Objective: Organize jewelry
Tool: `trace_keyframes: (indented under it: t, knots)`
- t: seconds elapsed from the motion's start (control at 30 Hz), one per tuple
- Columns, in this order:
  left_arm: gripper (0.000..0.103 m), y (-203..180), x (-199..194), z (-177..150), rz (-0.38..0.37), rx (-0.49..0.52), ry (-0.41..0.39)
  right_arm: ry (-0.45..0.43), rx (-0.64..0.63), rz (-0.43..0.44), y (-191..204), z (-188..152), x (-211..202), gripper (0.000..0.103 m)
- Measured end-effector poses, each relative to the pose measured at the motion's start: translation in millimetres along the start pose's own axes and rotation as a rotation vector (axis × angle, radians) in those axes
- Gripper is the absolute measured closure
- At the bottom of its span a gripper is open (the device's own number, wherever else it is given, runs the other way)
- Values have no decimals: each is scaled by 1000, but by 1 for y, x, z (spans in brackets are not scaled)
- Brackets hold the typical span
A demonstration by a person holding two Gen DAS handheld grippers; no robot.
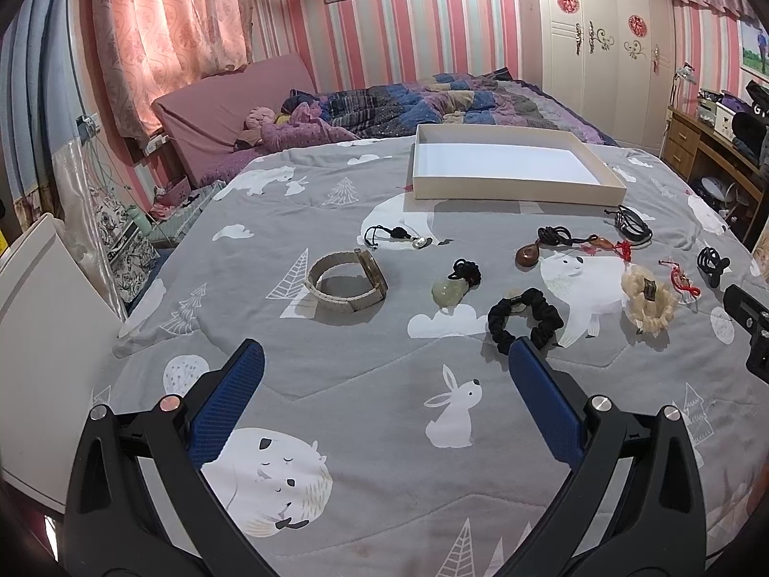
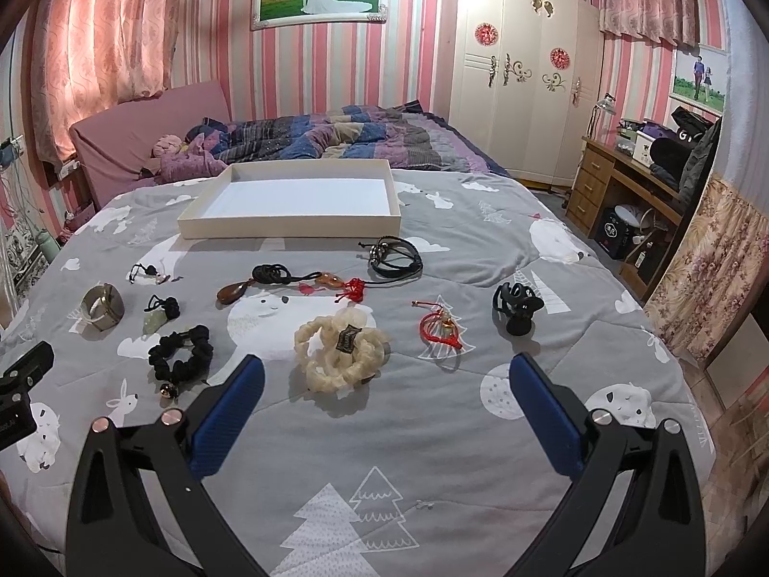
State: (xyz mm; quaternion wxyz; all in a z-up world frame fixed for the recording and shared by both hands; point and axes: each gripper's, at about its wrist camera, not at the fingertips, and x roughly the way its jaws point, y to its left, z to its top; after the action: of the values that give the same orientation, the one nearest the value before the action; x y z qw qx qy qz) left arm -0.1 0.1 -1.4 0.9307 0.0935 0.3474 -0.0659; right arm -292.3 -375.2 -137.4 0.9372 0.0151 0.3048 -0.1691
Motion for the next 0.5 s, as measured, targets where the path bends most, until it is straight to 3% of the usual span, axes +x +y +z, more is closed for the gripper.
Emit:
trace_keyframes:
  t: [0.5]
  knots:
    - [3,3,-3,-2,-9,-7,-2,11,3,-1,-3,-1,-4,1]
